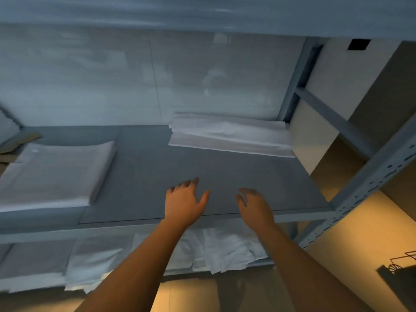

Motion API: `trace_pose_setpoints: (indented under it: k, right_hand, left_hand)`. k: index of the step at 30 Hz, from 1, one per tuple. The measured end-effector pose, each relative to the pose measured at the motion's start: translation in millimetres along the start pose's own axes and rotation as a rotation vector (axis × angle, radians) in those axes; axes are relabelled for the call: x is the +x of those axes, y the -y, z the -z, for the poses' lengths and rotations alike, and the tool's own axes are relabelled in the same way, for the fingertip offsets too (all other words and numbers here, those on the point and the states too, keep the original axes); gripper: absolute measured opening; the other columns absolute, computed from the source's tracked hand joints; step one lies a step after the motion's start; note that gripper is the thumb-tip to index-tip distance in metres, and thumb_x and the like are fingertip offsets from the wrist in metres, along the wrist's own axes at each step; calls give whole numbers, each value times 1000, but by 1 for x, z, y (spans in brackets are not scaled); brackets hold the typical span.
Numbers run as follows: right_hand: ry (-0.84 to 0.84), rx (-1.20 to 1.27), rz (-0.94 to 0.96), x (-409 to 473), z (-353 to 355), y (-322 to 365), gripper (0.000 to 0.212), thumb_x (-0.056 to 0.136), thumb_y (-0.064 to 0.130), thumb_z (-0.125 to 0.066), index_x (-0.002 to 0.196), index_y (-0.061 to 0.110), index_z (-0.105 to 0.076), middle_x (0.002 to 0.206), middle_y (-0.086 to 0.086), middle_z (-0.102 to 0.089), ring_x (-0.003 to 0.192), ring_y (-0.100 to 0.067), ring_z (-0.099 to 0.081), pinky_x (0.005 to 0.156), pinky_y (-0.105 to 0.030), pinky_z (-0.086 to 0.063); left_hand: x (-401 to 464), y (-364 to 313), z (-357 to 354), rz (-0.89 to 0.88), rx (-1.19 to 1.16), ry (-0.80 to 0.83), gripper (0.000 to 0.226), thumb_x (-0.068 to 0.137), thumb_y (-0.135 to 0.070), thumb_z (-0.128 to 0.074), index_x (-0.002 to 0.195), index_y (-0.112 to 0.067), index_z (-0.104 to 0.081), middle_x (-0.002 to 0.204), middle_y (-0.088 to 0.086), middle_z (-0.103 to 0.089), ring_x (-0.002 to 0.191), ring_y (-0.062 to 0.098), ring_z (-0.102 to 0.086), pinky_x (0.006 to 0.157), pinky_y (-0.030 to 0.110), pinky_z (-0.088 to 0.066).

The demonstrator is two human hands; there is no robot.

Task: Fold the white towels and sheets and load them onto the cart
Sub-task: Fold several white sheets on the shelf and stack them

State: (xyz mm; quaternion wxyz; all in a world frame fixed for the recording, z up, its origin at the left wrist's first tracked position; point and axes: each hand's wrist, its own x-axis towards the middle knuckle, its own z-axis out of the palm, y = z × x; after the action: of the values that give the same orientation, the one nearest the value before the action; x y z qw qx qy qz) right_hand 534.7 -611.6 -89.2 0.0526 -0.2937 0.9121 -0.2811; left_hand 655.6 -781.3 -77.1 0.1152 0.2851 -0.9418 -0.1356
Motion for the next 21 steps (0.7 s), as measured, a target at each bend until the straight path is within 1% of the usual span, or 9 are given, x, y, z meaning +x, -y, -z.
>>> trace_pose_setpoints:
  k: [2, 4, 8, 12, 15, 21]
  right_hand:
    - [8, -3, 19, 10, -1, -10, 33, 96, 21, -51, 123, 3, -61, 124, -19, -58, 114, -36, -55, 96, -42, -44]
    - [28, -32, 34, 23, -1, -23, 33, 97, 22, -50, 123, 4, -60, 124, -19, -58, 115, -36, -53, 96, -43, -43]
    - [76, -50, 10, 53, 5, -48, 33, 98, 23, -47, 121, 3, -58, 123, -19, -56, 113, -37, -53, 95, -46, -43]
    - [68, -63, -29, 84, 13, -67, 33, 97, 22, -48, 123, 4, -58, 125, -18, -55, 115, -35, -52, 95, -43, -44]
    - [51, -81, -5, 106, 12, -79, 31, 96, 21, -50, 119, 4, -59, 121, -17, -57, 113, -35, -53, 93, -44, -45]
    - [58, -182, 89, 167, -9, -120, 33, 98, 25, -45, 125, 9, -56, 128, -11, -53, 118, -29, -48, 96, -39, -41]
  left_hand:
    - [10, -4, -11, 15, 2, 7, 62, 93, -59, -36, 142, -23, -41, 141, 3, -51, 128, 23, -47, 108, 39, -27]
    - [23, -9, -23, 21, 5, 30, 63, 93, -60, -34, 144, -24, -38, 144, 3, -48, 131, 22, -42, 110, 39, -23]
    - [54, -21, -46, 34, 7, 93, 65, 93, -62, -31, 147, -26, -33, 147, 0, -43, 136, 20, -35, 113, 38, -18]
    - [83, -26, -58, 13, 44, 54, 63, 93, -60, -36, 145, -24, -38, 143, 0, -48, 133, 19, -40, 109, 38, -22]
    - [105, -23, -65, -22, 79, -2, 63, 92, -60, -38, 143, -22, -42, 140, 2, -51, 131, 21, -44, 107, 39, -25]
    - [156, -24, -110, -26, 181, -7, 68, 91, -64, -30, 147, -25, -34, 146, 0, -44, 136, 20, -37, 111, 40, -23]
